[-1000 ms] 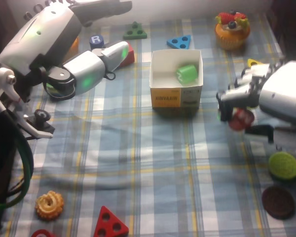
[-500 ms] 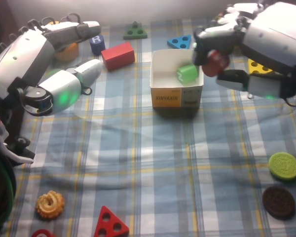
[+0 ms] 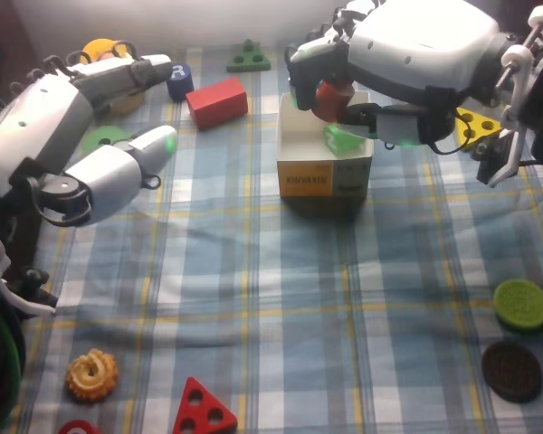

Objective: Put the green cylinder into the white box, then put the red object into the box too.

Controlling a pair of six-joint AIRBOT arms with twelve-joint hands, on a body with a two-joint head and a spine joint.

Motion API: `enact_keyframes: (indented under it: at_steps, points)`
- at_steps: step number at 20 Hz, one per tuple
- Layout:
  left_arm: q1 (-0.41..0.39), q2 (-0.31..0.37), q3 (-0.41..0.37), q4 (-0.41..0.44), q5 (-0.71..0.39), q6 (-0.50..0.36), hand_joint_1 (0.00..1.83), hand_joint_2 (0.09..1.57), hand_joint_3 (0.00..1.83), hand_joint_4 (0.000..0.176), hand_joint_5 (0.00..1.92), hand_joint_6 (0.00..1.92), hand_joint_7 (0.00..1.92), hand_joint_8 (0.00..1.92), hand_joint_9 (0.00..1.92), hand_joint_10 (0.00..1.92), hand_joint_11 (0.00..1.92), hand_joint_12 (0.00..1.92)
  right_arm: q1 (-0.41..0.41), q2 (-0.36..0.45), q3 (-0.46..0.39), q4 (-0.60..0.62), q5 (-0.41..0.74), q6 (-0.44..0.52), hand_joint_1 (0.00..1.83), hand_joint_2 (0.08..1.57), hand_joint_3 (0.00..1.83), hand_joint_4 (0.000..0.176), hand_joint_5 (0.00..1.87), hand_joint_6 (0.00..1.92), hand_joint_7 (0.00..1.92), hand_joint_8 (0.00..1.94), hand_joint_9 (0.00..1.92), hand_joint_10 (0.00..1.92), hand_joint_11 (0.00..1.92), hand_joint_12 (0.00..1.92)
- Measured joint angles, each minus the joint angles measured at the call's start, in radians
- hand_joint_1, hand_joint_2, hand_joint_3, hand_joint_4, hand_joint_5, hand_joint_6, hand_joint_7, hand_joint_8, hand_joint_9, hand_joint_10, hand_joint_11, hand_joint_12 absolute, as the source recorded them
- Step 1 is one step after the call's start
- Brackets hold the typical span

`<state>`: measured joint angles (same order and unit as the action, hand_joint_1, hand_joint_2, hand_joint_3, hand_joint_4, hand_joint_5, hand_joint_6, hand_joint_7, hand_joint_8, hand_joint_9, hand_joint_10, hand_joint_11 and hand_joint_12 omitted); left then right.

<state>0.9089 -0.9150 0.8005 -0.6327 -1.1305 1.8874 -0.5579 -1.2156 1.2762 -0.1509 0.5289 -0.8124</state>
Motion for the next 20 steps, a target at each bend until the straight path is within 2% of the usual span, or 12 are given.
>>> enact_keyframes:
  at_steps: [1,3,4,5,8,12,13,14,15,17,19,20]
  points:
    - [0.000,-0.002,0.000,0.000,0.000,0.000,0.73,1.36,0.00,0.043,0.37,0.00,0.48,0.01,0.19,0.56,0.00,1.32,0.000,0.001,0.002,0.006,-0.013,0.000,0.80,1.17,0.00,0.039,0.05,0.02,0.18,0.12,0.02,0.72,0.00,1.57]
    - [0.000,-0.002,0.000,0.005,0.002,-0.028,0.76,1.35,0.00,0.054,0.32,0.00,0.49,0.01,0.19,0.59,0.00,1.35,0.000,0.005,-0.004,0.014,-0.011,0.000,0.75,1.17,0.00,0.059,0.01,0.00,0.10,0.05,0.00,0.54,0.00,1.47]
    - [0.007,-0.002,0.005,0.019,0.002,-0.065,0.72,1.37,0.00,0.082,0.23,0.00,0.42,0.00,0.12,0.56,0.00,1.18,0.000,0.011,-0.015,0.018,-0.008,0.000,0.71,1.16,0.00,0.062,0.00,0.00,0.00,0.00,0.00,0.09,0.00,0.73]
    - [0.013,-0.002,0.008,0.023,0.006,-0.083,0.71,1.37,0.00,0.079,0.23,0.00,0.41,0.00,0.12,0.56,0.00,1.20,0.000,0.024,-0.032,0.023,-0.001,0.000,0.66,1.17,0.00,0.053,0.00,0.00,0.00,0.00,0.00,0.02,0.00,0.35]
    - [0.013,0.000,0.007,0.027,0.006,-0.084,0.73,1.36,0.00,0.056,0.25,0.01,0.42,0.01,0.14,0.63,0.00,1.33,-0.003,0.099,-0.103,0.034,0.066,0.000,0.55,1.25,0.01,0.042,0.00,0.00,0.00,0.00,0.00,0.00,0.00,0.06]
    - [0.021,0.010,-0.004,0.057,-0.014,-0.127,0.67,1.38,0.00,0.048,0.10,0.00,0.42,0.01,0.04,0.97,0.00,1.49,-0.102,0.238,-0.192,0.114,0.270,0.000,0.37,1.34,0.02,0.029,0.00,0.00,0.00,0.00,0.00,0.00,0.00,0.00]
    - [0.029,0.014,-0.003,0.072,-0.021,-0.174,0.68,1.38,0.00,0.045,0.08,0.00,0.37,0.00,0.03,1.01,0.00,1.53,-0.130,0.261,-0.209,0.134,0.304,0.000,0.31,1.35,0.02,0.039,0.00,0.00,0.00,0.00,0.00,0.00,0.00,0.00]
    - [0.041,0.023,0.005,0.103,-0.026,-0.256,0.70,1.38,0.00,0.054,0.07,0.00,0.31,0.00,0.00,0.99,0.00,1.53,-0.167,0.283,-0.231,0.157,0.351,0.000,0.29,1.33,0.01,0.024,0.00,0.00,0.00,0.00,0.00,0.00,0.01,0.00]
    - [0.047,0.023,0.019,0.124,-0.035,-0.316,0.70,1.38,0.00,0.052,0.07,0.00,0.26,0.01,0.00,0.89,0.00,1.51,-0.191,0.297,-0.245,0.170,0.386,-0.001,0.28,1.31,0.00,0.038,0.00,0.00,0.00,0.00,0.00,0.00,0.01,0.01]
    - [0.078,0.032,0.051,0.147,-0.065,-0.476,0.56,1.38,0.00,0.094,0.01,0.00,0.15,0.01,0.00,0.63,0.00,1.26,-0.258,0.326,-0.280,0.198,0.474,0.000,0.40,1.28,0.00,0.083,0.00,0.00,0.00,0.00,0.00,0.00,0.00,0.00]
    - [0.099,0.035,0.072,0.143,-0.090,-0.574,0.51,1.35,0.00,0.127,0.00,0.00,0.08,0.01,0.01,0.38,0.00,1.06,-0.324,0.346,-0.302,0.240,0.539,-0.001,0.44,1.27,0.00,0.082,0.00,0.00,0.00,0.00,0.00,0.00,0.00,0.00]
    - [0.105,0.035,0.074,0.145,-0.105,-0.599,0.48,1.34,0.00,0.119,0.00,0.00,0.03,0.01,0.01,0.25,0.00,0.95,-0.346,0.353,-0.311,0.265,0.567,-0.001,0.47,1.26,0.00,0.070,0.00,0.00,0.00,0.00,0.00,0.00,0.00,0.00]
